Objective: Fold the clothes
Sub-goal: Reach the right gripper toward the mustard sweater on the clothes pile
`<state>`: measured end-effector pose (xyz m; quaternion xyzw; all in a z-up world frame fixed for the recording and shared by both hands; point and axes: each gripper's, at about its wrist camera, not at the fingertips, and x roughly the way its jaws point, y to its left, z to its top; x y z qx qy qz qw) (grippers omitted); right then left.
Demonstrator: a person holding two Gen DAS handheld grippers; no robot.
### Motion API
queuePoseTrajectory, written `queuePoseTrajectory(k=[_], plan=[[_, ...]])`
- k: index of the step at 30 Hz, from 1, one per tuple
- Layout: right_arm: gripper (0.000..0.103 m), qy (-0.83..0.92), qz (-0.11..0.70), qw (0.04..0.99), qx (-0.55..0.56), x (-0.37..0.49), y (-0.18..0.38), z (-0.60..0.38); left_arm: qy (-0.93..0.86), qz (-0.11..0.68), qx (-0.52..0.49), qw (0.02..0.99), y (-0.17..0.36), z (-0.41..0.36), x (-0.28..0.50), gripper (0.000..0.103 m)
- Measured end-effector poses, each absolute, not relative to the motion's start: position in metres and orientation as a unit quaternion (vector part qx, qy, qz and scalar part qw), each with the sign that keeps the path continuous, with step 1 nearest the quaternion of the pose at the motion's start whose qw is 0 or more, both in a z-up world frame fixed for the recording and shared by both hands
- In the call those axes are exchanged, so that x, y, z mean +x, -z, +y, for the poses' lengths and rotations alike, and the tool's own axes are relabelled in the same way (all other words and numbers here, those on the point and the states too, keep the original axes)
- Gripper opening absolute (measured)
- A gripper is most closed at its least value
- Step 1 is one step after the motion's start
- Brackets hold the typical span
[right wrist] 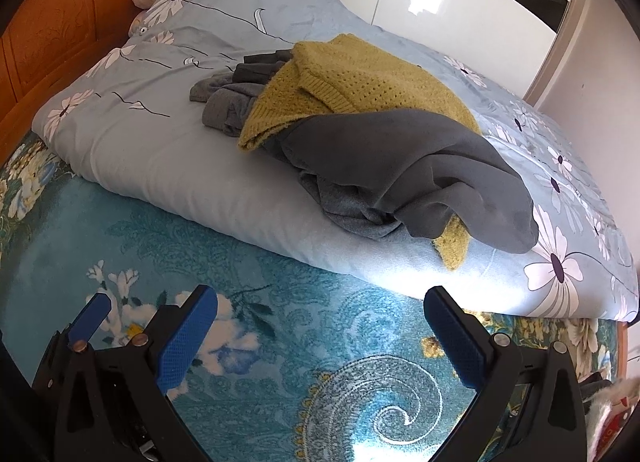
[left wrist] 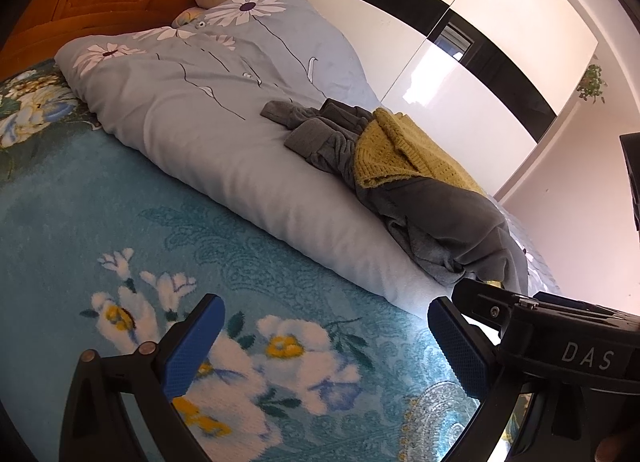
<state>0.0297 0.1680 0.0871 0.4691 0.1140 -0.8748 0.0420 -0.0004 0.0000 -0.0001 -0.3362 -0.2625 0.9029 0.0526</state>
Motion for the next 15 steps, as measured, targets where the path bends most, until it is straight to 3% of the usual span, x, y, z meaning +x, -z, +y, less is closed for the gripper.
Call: queuePoseTrajectory(k=[15], plan=[[0.103, 0.866, 0.161, 0.050, 0.471, 0.021, -0.086, 0.160, -0.895, -0.278, -0.345, 0.051, 0.012, -0.001, -0.007, 0.103]])
